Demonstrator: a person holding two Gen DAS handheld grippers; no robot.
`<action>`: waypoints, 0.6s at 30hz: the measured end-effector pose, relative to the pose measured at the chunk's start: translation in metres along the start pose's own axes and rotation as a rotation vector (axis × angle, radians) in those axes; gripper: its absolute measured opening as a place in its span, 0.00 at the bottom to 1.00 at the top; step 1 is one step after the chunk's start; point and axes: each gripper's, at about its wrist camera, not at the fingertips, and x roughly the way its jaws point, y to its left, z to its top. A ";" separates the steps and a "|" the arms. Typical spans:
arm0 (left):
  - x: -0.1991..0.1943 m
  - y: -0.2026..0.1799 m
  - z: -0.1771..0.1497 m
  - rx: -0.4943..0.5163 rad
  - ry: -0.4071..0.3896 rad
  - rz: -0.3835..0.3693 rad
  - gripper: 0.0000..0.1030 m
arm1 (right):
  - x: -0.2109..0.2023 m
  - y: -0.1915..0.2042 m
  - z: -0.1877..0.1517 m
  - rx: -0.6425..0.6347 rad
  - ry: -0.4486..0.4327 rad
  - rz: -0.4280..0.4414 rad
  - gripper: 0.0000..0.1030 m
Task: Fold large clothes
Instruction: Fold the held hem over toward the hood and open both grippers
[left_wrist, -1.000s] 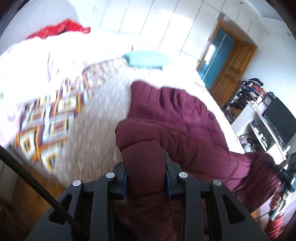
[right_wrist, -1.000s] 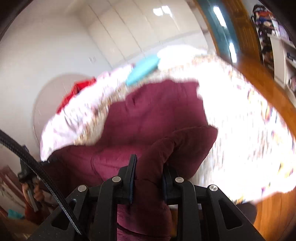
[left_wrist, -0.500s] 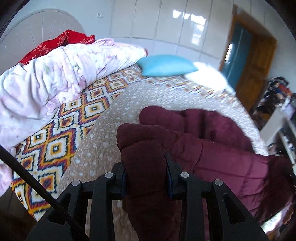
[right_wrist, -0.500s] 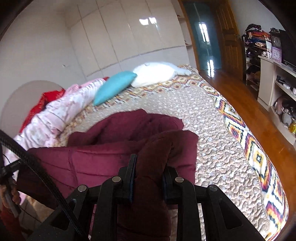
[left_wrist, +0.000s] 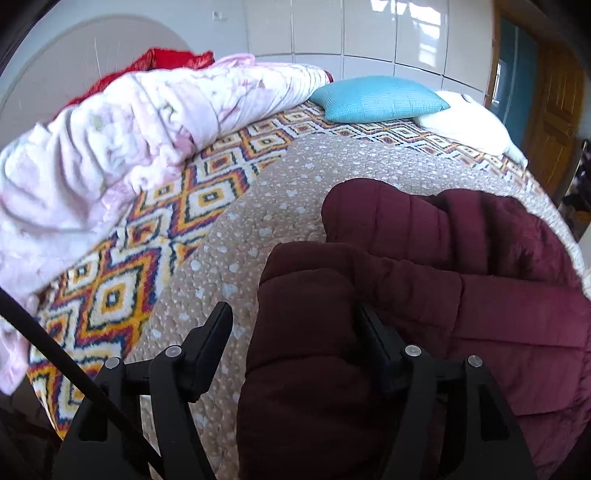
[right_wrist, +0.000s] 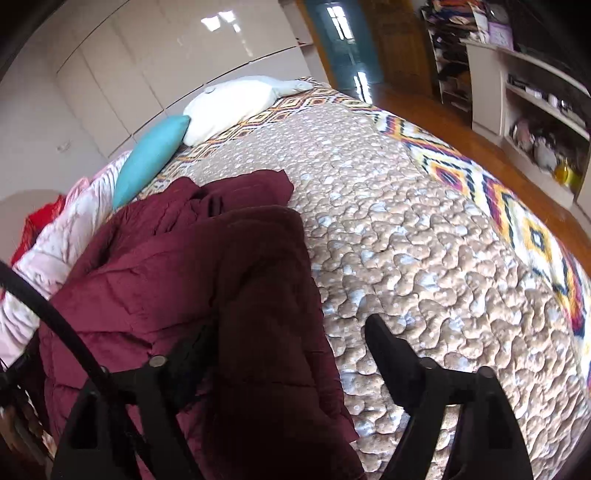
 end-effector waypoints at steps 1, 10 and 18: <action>-0.005 0.005 0.001 -0.014 0.013 -0.025 0.65 | -0.008 0.000 0.000 -0.009 -0.008 0.005 0.83; -0.070 0.048 -0.027 -0.053 -0.012 -0.222 0.71 | -0.097 0.009 -0.028 -0.176 -0.116 0.021 0.87; -0.102 0.064 -0.073 -0.022 -0.043 -0.291 0.71 | -0.127 -0.001 -0.087 -0.205 -0.064 0.056 0.88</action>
